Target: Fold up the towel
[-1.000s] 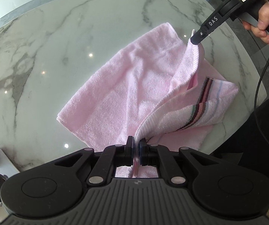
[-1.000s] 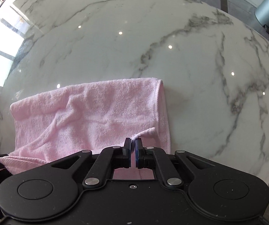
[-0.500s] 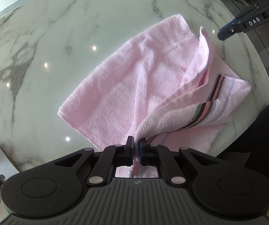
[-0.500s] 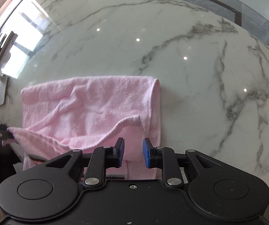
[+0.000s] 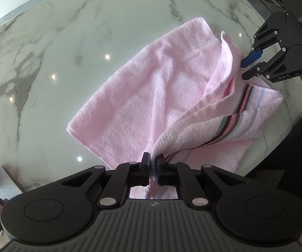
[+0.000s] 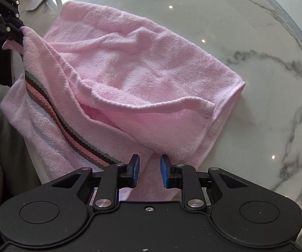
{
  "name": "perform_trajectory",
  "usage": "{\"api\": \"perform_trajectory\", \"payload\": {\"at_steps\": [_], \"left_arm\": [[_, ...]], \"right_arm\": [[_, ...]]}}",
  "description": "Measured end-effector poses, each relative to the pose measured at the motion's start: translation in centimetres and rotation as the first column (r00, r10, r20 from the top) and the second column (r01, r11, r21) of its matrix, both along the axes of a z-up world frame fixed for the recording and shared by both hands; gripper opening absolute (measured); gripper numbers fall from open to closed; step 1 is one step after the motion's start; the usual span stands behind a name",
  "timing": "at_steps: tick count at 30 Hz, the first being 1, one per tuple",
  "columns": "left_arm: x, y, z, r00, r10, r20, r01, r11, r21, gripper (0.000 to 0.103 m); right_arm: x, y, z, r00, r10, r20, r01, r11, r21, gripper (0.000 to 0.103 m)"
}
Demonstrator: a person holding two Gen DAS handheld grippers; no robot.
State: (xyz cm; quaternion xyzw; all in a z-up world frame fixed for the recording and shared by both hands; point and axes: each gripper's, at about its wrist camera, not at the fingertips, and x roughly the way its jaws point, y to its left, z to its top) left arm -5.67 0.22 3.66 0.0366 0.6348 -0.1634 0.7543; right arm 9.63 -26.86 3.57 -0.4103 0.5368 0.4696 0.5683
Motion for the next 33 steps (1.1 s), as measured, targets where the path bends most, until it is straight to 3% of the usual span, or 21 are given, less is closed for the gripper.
{"api": "perform_trajectory", "payload": {"at_steps": [7, 10, 12, 19, 27, 33], "left_arm": [[0.2, -0.2, -0.1, 1.000, 0.003, -0.002, -0.003, 1.000, -0.004, 0.005], [0.3, -0.1, -0.1, 1.000, 0.009, -0.004, -0.009, 1.000, -0.005, 0.005], [0.4, 0.0, -0.1, 1.000, 0.010, -0.005, -0.010, 1.000, -0.007, 0.005], [0.0, -0.3, 0.0, 1.000, 0.017, 0.003, -0.017, 1.000, 0.000, 0.005], [-0.2, -0.7, 0.8, 0.999, 0.025, 0.023, -0.025, 1.000, -0.010, 0.005], [0.0, -0.7, 0.9, 0.999, 0.029, 0.024, -0.029, 0.999, -0.017, 0.005]], "right_arm": [[-0.2, 1.2, -0.8, 0.995, 0.096, -0.026, -0.096, 0.995, 0.001, 0.021], [-0.2, 1.1, -0.7, 0.995, 0.099, -0.029, -0.099, 0.995, -0.004, 0.006], [-0.4, 0.8, -0.2, 0.993, 0.112, -0.030, -0.112, 0.994, -0.010, 0.006], [-0.6, -1.4, 4.0, 0.992, 0.126, -0.007, -0.126, 0.992, -0.001, 0.006], [0.2, 0.6, 8.3, 0.981, 0.169, 0.096, -0.165, 0.985, -0.051, 0.006], [2.3, 3.2, 5.9, 0.981, 0.178, 0.077, -0.170, 0.980, -0.099, 0.006]]}}
